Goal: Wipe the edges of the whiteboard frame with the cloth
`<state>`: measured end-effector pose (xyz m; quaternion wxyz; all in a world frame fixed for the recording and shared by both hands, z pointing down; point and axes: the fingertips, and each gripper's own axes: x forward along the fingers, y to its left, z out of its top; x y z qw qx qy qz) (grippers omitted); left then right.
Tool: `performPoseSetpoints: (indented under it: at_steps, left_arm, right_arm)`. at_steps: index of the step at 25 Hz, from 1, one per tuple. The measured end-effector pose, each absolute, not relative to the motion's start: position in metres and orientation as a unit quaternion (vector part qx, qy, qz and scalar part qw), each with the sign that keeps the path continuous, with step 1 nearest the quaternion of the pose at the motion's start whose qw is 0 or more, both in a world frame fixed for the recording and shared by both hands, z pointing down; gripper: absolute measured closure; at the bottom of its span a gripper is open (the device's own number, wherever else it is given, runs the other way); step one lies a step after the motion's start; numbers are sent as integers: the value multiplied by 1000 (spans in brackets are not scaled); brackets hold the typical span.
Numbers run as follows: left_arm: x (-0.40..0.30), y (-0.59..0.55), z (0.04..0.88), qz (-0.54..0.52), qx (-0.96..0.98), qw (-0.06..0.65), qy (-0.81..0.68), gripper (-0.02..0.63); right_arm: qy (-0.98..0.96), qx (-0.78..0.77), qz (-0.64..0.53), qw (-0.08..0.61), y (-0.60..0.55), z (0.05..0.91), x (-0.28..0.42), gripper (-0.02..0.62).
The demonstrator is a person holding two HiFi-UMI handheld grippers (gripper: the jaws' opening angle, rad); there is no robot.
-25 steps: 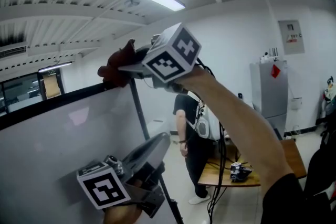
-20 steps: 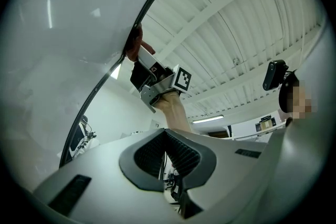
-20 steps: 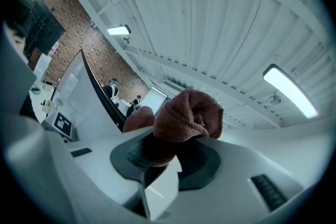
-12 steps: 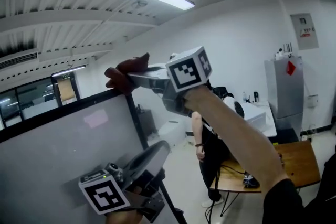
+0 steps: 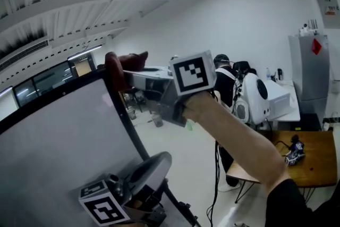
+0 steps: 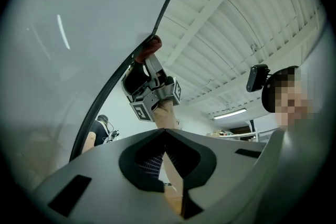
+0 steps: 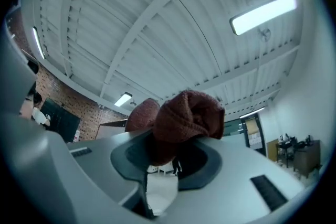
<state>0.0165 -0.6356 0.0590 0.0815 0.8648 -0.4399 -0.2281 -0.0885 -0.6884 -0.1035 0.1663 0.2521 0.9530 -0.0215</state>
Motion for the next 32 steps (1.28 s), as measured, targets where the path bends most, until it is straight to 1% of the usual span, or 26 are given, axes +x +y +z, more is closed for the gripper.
performPoseSetpoints:
  at_steps: [5, 10, 19, 32]
  left_arm:
    - [6, -637, 62, -205, 860, 87, -459, 618]
    - [7, -639, 58, -193, 864, 98, -455, 618]
    - [21, -642, 119, -172, 874, 115, -440, 618]
    - [20, -631, 156, -165, 872, 159, -433, 618]
  right_arm:
    - [944, 280, -52, 165, -689, -94, -99, 482]
    - [946, 279, -44, 158, -687, -89, -98, 483]
    - [950, 282, -27, 130, -678, -14, -86, 483]
    - [944, 303, -93, 95, -669, 65, -100, 483]
